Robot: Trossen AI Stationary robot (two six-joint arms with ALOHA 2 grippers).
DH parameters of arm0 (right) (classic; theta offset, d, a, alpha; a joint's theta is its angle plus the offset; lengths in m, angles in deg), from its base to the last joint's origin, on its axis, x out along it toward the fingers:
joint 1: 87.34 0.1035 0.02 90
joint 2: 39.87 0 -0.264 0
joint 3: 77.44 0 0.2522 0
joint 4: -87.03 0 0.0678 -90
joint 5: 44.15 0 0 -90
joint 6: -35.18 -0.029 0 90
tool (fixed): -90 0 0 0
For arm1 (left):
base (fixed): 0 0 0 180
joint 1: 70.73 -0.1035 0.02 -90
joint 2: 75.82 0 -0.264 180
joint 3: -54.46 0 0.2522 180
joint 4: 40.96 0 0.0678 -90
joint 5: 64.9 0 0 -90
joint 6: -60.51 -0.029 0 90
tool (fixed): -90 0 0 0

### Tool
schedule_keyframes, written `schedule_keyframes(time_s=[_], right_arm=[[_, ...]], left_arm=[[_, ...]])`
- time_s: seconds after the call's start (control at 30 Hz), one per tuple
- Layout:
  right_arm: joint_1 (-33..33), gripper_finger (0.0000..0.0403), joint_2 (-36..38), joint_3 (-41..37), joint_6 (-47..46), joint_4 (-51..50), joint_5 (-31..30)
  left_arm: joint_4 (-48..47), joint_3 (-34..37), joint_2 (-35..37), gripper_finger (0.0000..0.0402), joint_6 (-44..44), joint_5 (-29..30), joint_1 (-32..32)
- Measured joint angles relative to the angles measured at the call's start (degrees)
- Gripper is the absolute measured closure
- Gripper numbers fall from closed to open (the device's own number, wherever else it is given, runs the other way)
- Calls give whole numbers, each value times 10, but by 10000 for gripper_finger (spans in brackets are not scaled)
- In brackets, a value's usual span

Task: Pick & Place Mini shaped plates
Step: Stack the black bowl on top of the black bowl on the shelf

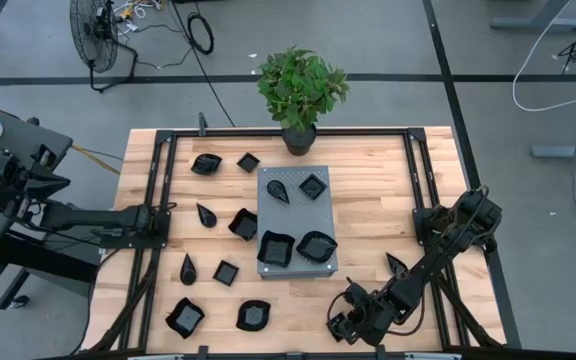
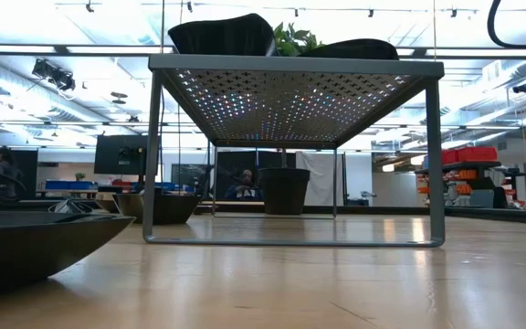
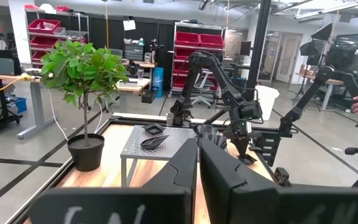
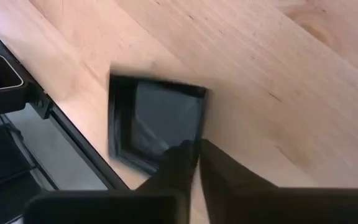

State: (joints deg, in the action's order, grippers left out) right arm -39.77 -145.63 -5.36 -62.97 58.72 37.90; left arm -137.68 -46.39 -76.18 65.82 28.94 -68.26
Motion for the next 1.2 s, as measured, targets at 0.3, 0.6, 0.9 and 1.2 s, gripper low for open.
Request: schedule_keyframes(time_s=[0.3,0.6,0.9,1.2], right_arm=[[0,400,4,0,-4,3,0],[-13,402,67,18,18,-2,-33],[-36,403,146,44,56,-1,-119],[-107,403,224,45,99,-10,-167]], left_arm=[[0,0,0,378,0,0,0],[0,0,0,378,0,0,0],[0,0,0,378,0,0,0],[0,0,0,378,0,0,0]])
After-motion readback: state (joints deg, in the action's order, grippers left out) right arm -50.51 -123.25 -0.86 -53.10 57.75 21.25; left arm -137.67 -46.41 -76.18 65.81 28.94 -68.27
